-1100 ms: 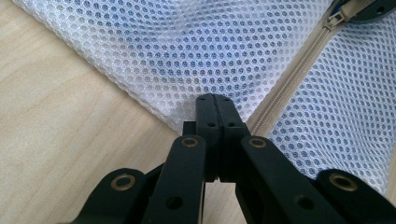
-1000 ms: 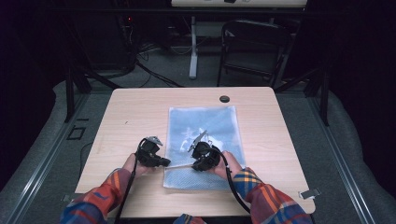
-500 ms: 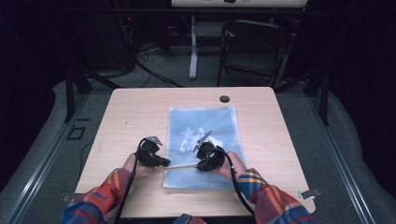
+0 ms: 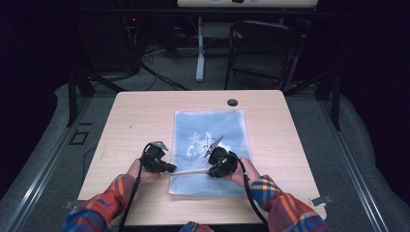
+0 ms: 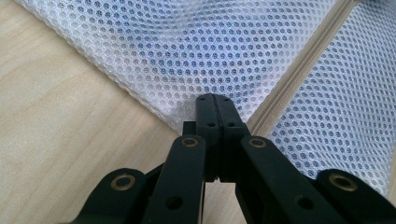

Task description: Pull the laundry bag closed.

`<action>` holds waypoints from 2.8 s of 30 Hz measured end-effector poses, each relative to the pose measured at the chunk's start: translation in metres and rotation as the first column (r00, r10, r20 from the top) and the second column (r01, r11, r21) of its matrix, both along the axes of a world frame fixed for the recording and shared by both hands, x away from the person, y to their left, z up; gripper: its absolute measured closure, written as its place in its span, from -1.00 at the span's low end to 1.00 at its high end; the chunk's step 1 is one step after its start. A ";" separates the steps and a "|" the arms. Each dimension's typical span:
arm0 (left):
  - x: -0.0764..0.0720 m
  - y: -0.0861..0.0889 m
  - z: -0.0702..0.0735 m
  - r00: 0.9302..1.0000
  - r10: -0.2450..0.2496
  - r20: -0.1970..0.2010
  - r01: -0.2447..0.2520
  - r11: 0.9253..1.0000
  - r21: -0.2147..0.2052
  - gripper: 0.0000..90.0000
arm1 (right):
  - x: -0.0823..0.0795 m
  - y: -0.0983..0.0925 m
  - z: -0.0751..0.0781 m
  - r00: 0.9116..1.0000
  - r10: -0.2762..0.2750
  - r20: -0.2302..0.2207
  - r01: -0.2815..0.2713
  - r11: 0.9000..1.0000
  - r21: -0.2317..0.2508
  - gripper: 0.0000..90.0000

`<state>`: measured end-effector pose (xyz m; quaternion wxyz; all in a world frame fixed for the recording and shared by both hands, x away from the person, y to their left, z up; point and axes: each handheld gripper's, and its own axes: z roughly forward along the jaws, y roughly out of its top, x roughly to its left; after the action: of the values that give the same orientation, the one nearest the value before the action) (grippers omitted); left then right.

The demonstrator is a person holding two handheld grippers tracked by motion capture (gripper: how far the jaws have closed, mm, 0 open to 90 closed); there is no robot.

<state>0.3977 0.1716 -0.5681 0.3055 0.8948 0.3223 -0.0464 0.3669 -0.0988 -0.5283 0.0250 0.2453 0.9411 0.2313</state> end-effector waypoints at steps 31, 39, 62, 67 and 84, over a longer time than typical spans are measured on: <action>0.000 0.000 0.000 1.000 0.004 -0.002 -0.004 1.000 -0.001 1.00 | -0.005 -0.023 -0.001 1.000 -0.026 -0.008 0.026 0.999 -0.020 0.82; 0.000 0.000 0.000 1.000 0.005 -0.002 -0.005 1.000 -0.003 1.00 | -0.006 -0.032 -0.002 0.999 -0.039 -0.009 0.039 0.999 -0.031 0.82; -0.001 0.000 0.000 1.000 0.007 -0.004 -0.007 1.000 -0.004 1.00 | -0.008 -0.047 -0.004 0.998 -0.059 -0.017 0.058 0.997 -0.041 0.82; -0.001 0.000 0.000 1.000 0.008 -0.003 -0.008 1.000 -0.004 1.00 | -0.008 -0.052 -0.004 0.997 -0.069 -0.020 0.068 0.997 -0.043 0.82; 0.000 0.000 0.000 1.000 0.007 -0.003 -0.007 1.000 -0.005 1.00 | -0.009 -0.071 -0.004 0.995 -0.098 -0.028 0.097 0.994 -0.059 0.81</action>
<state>0.3972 0.1720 -0.5684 0.3072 0.8928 0.3260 -0.0474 0.3578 -0.1702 -0.5325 0.0290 0.2936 0.9346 0.1989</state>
